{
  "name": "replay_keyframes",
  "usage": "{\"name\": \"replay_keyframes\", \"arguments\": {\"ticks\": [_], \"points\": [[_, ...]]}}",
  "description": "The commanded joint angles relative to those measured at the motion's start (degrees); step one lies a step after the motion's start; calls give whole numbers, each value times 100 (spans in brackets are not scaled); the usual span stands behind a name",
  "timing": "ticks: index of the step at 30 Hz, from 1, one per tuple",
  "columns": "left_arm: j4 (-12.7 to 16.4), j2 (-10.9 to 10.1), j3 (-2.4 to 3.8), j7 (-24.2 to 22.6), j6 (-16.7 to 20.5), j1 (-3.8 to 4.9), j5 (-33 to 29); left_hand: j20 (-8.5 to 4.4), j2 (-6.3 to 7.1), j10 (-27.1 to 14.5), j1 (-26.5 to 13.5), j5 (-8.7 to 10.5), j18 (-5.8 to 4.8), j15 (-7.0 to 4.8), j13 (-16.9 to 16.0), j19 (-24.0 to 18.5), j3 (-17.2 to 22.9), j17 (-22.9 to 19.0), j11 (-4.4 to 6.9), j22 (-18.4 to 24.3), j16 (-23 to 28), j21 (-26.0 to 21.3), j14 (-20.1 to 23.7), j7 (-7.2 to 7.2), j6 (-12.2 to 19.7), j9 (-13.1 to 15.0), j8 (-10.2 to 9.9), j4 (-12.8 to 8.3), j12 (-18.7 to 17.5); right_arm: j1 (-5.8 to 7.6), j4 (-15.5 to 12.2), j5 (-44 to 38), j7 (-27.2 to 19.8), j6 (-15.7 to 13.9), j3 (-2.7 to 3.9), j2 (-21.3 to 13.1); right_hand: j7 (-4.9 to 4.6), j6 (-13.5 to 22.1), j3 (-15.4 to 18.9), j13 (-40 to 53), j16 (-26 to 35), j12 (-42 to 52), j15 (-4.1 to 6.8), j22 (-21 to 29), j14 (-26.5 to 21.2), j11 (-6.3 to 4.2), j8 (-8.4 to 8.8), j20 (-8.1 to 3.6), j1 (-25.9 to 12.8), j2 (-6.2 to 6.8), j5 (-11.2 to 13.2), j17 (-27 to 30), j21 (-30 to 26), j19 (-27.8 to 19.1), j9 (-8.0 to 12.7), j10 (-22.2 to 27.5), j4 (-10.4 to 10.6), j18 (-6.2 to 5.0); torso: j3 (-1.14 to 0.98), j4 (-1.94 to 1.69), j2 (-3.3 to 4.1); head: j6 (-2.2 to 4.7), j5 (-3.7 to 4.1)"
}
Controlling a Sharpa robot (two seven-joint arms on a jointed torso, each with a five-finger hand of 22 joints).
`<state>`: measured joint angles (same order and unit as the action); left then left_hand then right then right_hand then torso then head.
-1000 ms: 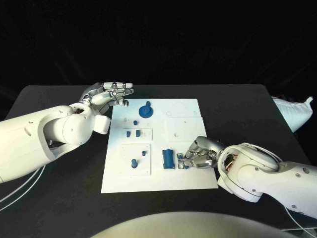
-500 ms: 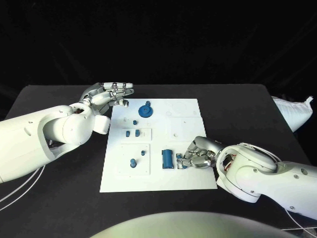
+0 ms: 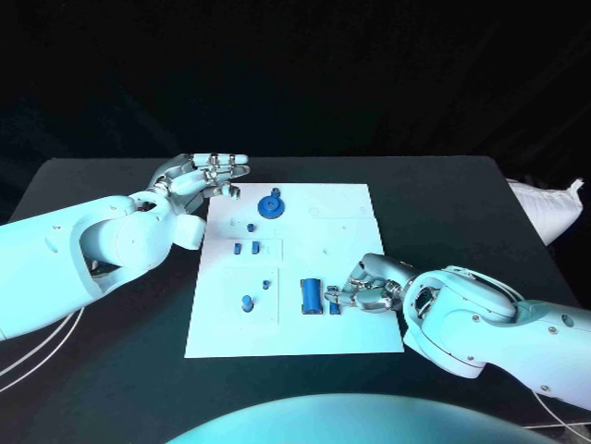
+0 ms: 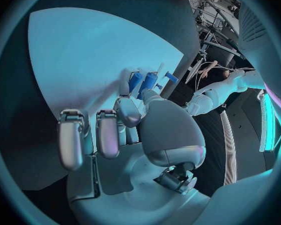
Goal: Assemble the parts on the task board
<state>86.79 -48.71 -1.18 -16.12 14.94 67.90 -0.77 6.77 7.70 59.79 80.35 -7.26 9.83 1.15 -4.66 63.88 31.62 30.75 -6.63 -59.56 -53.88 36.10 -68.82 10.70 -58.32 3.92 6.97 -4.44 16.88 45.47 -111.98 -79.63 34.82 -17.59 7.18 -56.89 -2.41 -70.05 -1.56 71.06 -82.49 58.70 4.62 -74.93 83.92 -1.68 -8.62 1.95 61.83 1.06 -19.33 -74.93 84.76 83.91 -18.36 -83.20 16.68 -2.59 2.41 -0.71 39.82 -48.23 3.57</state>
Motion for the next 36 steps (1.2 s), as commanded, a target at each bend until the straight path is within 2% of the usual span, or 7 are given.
{"name": "replay_keyframes", "arguments": {"ticks": [1,10,16,22,36], "points": [[4,6,4,-7,-114,1,28,1,-32,-58,3,-17,72,5,8,-27,8,-6,-1,3,-27,-22,27,12,34,-2,31,-36,38,-7,-15,-144,-38,16,-2,-2,-2,11,78,11,-23,22,50,-973,408,-4,-30,-42,-57,3,91,-416,18,144,-15,-29,0,85,1,0,-3,-1,-2],[-2,8,4,-1,-120,1,31,1,-35,-70,-1,-14,70,7,10,-29,6,-15,-3,-2,-32,-18,35,14,38,-2,40,-52,55,-7,-43,-169,-59,46,-2,-35,0,23,210,24,-24,20,51,-976,409,-7,-42,-43,-10,-3,238,-421,18,145,-46,-32,-20,85,-1,0,-3,2,3],[-2,-4,4,4,-119,1,32,1,-35,-70,-1,-14,70,7,10,-29,6,-15,-3,-2,-32,-18,35,14,38,-2,40,-52,55,-8,-115,-96,-188,201,-1,-157,-11,65,407,17,4,-39,46,-959,402,3,-54,-40,454,111,791,-390,-4,127,-98,-12,-138,79,-1,3,0,3,-1],[-15,-6,4,6,-124,0,35,1,-35,-70,-1,-14,70,7,10,-29,6,-15,-3,-2,-32,-18,35,14,38,-2,40,-52,55,-11,-142,-66,-325,269,-1,-244,-23,91,563,10,23,-78,36,-953,398,13,-56,-31,597,139,1040,-369,-14,119,-123,1,-138,77,-5,6,-3,15,-1],[-21,6,4,24,-134,-10,61,0,-36,-80,-3,-15,69,8,13,-31,7,-18,-5,-3,-33,-18,39,14,43,-3,40,-57,57,-18,-124,-36,-401,321,0,-298,-26,96,624,4,29,-99,34,-944,397,15,-59,-28,618,123,1112,-362,-24,111,-133,5,-112,74,0,-1,1,30,18]]}}
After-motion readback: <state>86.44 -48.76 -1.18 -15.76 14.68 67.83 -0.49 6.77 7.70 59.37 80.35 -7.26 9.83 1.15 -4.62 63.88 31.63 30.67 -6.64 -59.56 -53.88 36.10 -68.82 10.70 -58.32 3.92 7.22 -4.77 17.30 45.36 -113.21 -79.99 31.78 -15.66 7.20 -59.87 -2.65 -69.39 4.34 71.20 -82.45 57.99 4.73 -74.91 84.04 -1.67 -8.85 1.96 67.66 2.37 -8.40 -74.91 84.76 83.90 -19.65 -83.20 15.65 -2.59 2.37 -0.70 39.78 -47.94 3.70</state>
